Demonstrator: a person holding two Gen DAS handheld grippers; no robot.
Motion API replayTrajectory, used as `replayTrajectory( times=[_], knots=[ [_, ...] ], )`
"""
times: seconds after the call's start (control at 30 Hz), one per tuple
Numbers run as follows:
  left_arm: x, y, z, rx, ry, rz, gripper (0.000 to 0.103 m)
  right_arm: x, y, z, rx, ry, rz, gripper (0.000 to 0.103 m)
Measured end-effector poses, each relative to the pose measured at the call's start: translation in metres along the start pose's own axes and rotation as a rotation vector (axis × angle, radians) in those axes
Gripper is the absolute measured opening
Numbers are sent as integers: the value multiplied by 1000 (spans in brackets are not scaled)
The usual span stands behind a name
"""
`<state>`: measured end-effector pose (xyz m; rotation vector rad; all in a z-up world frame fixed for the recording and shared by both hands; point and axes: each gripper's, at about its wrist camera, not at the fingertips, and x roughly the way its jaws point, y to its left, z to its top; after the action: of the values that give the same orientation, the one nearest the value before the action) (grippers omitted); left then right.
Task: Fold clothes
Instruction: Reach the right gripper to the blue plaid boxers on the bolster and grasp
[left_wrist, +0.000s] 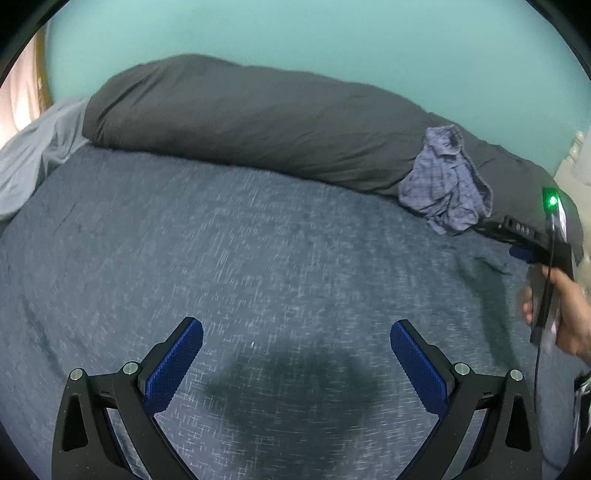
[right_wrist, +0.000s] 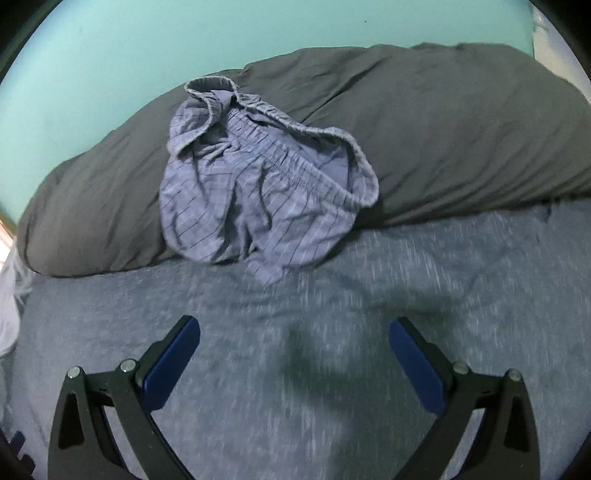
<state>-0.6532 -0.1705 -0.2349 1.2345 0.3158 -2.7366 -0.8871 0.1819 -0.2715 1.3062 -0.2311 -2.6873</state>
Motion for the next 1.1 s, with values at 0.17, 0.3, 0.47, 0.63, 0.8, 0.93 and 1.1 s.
replayTrajectory(
  times=[0.17, 0.3, 0.47, 0.63, 0.8, 0.93, 1.1],
  knots=[
    [10, 16, -10, -46, 3, -12, 103, 27, 5, 15, -8, -6, 5, 103],
    [14, 27, -22, -55, 17, -20, 103, 45, 8, 26, -34, -29, -66, 102],
    [6, 41, -37, -56, 22, -30, 103, 63, -2, 31, -2, -20, -112, 92],
    [-3, 51, -55, -52, 26, -47, 103, 79, -2, 38, 48, 0, -40, 91],
    [3, 60, -75, -78, 65, -56, 103, 82, 13, 40, -21, -25, -53, 78],
    [4, 62, -84, -62, 70, -45, 103, 85, 28, 40, -139, 24, -103, 17],
    [2, 62, -93, -68, 68, -53, 103, 63, 30, 37, -188, -21, -84, 4]
  ],
)
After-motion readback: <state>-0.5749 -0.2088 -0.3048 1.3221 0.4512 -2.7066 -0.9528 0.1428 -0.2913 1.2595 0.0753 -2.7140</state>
